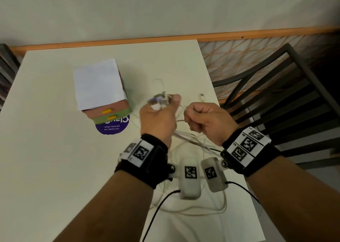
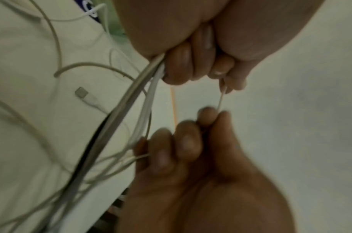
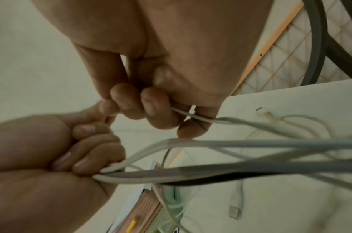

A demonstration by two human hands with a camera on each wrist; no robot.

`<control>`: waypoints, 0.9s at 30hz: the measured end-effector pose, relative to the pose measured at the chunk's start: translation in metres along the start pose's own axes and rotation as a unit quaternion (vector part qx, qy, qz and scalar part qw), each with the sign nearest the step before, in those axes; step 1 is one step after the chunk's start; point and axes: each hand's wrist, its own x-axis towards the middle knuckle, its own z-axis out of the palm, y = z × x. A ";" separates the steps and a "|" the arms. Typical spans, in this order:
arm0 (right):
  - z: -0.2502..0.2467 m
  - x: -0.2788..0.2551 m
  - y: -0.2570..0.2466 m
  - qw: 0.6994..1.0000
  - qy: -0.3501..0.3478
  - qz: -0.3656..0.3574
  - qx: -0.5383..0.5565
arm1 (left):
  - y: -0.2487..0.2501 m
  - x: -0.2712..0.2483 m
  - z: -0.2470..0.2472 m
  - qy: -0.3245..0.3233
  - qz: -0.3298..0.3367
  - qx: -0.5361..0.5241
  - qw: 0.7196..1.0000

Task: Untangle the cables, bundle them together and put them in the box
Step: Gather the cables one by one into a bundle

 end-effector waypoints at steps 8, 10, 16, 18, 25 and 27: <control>0.001 -0.002 0.002 0.998 0.007 -0.007 0.063 | -0.005 -0.005 -0.001 -0.112 0.037 0.052 0.992; 0.002 0.000 0.003 0.999 0.006 -0.004 0.049 | -0.001 0.002 0.000 -0.035 0.030 0.020 0.999; -0.007 -0.003 0.008 0.998 0.021 0.007 0.058 | -0.001 -0.002 0.002 -0.119 0.039 0.053 0.991; -0.003 -0.002 0.008 0.997 0.013 0.002 0.071 | -0.002 -0.006 0.007 -0.112 0.055 0.066 0.990; -0.013 -0.005 0.014 0.997 0.024 0.014 0.074 | 0.001 0.006 0.006 -0.105 0.033 0.088 0.990; -0.010 -0.006 0.011 0.995 0.012 0.006 0.102 | -0.001 -0.004 0.013 -0.128 0.064 0.127 0.982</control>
